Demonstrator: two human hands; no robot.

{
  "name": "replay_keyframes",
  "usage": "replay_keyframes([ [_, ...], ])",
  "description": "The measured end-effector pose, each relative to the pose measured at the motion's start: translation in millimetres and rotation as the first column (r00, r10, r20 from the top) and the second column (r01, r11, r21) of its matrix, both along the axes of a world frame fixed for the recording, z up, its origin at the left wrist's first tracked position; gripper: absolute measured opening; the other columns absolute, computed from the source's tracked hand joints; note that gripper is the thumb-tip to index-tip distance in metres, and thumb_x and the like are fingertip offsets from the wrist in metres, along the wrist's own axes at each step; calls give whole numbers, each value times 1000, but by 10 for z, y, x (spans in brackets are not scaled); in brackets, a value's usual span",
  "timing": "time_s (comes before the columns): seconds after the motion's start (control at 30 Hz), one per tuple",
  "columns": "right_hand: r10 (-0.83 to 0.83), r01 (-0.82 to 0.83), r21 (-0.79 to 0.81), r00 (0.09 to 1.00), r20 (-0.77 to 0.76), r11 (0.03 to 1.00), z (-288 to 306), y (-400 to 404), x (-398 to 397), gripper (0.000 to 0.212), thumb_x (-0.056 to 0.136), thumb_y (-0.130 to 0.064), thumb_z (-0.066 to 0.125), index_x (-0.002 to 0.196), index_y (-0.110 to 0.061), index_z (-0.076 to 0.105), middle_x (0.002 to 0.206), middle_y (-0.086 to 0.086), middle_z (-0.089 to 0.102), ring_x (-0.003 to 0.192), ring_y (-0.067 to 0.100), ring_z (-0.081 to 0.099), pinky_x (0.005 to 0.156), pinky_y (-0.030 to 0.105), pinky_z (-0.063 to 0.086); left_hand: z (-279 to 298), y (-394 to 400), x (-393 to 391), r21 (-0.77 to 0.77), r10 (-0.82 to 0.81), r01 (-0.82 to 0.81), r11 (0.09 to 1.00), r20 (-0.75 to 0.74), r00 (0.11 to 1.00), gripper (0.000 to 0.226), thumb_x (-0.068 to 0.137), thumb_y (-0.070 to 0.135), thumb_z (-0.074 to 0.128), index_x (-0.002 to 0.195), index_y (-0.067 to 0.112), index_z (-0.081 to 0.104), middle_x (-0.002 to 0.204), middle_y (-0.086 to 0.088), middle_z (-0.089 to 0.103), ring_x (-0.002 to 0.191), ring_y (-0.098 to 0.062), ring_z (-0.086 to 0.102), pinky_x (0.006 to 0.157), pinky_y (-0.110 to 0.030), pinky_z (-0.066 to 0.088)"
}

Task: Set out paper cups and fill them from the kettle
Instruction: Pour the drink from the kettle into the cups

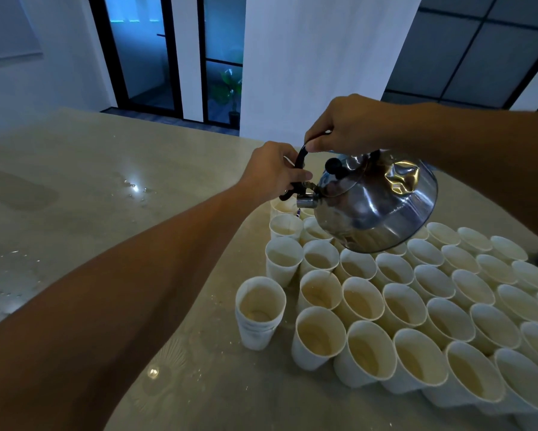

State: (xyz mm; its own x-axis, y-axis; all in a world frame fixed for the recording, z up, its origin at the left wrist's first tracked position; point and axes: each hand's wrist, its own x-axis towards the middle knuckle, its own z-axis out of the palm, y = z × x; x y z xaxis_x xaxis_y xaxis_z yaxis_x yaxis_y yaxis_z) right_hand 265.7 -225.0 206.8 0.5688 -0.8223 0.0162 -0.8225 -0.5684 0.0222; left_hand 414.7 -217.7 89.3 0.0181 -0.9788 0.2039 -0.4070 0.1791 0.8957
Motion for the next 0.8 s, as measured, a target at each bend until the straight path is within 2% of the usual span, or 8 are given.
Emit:
replay_keyframes([
  [0.1, 10, -9, 10, 999, -32, 1000, 1, 7, 22, 24, 98, -35, 60, 115, -26, 74, 99, -10, 71, 68, 3, 52, 58, 15, 34, -35, 18, -4, 24, -14, 14, 1000, -30, 999, 29, 72, 19, 88, 89, 6, 70, 79, -12, 74, 76, -33, 73, 74, -48, 60],
  [0.17, 8, -7, 19, 998, -58, 1000, -4, 21, 33, 25, 98, -35, 59, 115, -25, 74, 92, -14, 69, 66, 2, 51, 57, 15, 34, -45, 42, -22, 29, -30, 31, 999, -39, 999, 29, 73, 19, 88, 90, 5, 69, 80, -13, 74, 75, -30, 74, 75, -46, 60],
  [0.23, 12, -10, 23, 996, -86, 1000, -10, 17, 35, 27, 98, -36, 59, 117, -24, 73, 94, -14, 69, 68, 4, 51, 60, 18, 35, -56, 52, -39, 40, -47, 49, 998, -50, 998, 28, 74, 17, 87, 91, 4, 69, 82, -14, 74, 76, -28, 74, 76, -44, 61],
  [0.37, 18, -16, 16, 994, -108, 1000, -24, 5, 14, 26, 98, -35, 58, 116, -23, 74, 69, -24, 53, 62, 3, 47, 56, 14, 31, -57, 50, -58, 51, -56, 58, 997, -53, 997, 28, 74, 17, 86, 93, 4, 70, 87, -16, 73, 77, -29, 74, 74, -43, 61],
  [0.47, 32, -30, 15, 993, -113, 999, -18, 6, 20, 25, 98, -34, 59, 114, -23, 75, 62, -23, 50, 60, 4, 46, 55, 15, 30, -55, 50, -65, 55, -59, 63, 996, -73, 996, 28, 75, 15, 86, 94, 3, 70, 87, -17, 73, 76, -29, 74, 73, -43, 61],
  [0.63, 47, -44, 17, 986, -160, 999, 4, 7, 68, 26, 99, -35, 58, 115, -22, 74, 69, -22, 53, 65, 7, 48, 61, 23, 36, -53, 71, -72, 61, -65, 71, 996, -92, 994, 28, 76, 15, 85, 96, 3, 69, 88, -15, 73, 78, -27, 74, 74, -38, 62],
  [0.7, 42, -40, 17, 985, -166, 999, 0, -1, 81, 28, 99, -36, 58, 117, -23, 74, 77, -17, 59, 75, 11, 52, 71, 25, 37, -63, 64, -71, 68, -64, 71, 995, -97, 993, 27, 77, 16, 85, 95, 4, 69, 88, -15, 73, 78, -26, 74, 75, -40, 62],
  [0.8, 43, -40, 20, 985, -165, 999, -7, 3, 91, 28, 99, -36, 58, 117, -23, 73, 85, -13, 62, 85, 13, 52, 76, 26, 36, -88, 49, -63, 78, -62, 70, 994, -104, 993, 29, 76, 17, 85, 95, 4, 69, 86, -15, 73, 78, -31, 74, 78, -47, 60],
])
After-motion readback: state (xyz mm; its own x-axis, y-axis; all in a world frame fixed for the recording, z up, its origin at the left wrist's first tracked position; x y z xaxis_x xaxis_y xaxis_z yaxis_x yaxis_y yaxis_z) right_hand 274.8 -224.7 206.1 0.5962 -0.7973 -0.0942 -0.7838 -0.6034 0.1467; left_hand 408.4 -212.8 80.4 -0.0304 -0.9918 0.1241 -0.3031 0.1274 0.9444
